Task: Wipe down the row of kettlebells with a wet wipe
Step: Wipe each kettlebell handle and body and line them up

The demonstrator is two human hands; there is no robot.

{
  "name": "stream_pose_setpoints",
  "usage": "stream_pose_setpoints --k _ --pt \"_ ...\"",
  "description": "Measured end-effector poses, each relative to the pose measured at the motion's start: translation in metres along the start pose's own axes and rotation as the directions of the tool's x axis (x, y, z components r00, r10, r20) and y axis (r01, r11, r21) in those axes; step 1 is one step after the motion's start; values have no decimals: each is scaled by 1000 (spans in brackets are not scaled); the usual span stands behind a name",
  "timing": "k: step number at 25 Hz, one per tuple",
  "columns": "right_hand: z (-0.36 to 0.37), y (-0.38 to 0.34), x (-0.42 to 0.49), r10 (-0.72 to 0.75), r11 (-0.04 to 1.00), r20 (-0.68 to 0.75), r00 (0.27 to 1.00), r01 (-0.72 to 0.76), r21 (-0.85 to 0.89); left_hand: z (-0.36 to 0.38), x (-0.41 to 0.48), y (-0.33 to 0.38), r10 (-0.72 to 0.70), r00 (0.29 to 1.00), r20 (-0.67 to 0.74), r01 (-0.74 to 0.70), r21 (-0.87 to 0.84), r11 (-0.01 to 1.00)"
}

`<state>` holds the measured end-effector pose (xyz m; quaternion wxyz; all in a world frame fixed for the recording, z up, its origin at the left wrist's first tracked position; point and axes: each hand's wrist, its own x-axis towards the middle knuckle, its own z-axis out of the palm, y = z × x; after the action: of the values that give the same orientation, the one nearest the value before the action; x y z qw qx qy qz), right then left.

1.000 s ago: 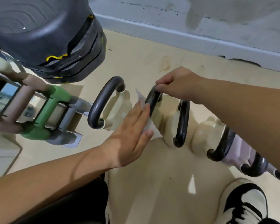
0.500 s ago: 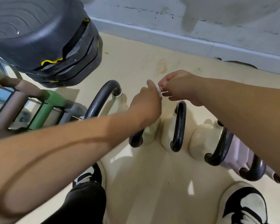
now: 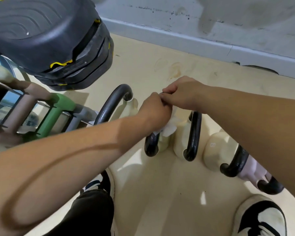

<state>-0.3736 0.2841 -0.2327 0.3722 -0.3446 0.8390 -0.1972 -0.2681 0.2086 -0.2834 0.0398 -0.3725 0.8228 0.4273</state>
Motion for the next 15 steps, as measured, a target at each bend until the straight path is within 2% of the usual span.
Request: stream_pose_setpoints --k 3,5,7,9,12,15 --pt "1 -2 0 0 999 10 1000 0 -35 12 -55 -32 73 994 -84 -79 -69 995" --pt "3 -5 2 -8 995 17 1000 9 -102 14 -92 -63 176 984 -33 -178 -109 978" --pt "6 -8 3 -37 980 22 999 40 -195 14 -107 -82 203 979 33 -196 -153 969" --pt "7 -6 5 -33 979 7 999 34 -199 16 -104 -74 158 987 41 -148 -187 971" --pt "10 -1 5 -28 991 -22 999 25 -131 12 -78 -44 -9 1000 19 13 -219 976" --pt "13 1 7 -37 992 -45 998 32 -118 -6 -31 -16 -177 962 207 242 -352 904"
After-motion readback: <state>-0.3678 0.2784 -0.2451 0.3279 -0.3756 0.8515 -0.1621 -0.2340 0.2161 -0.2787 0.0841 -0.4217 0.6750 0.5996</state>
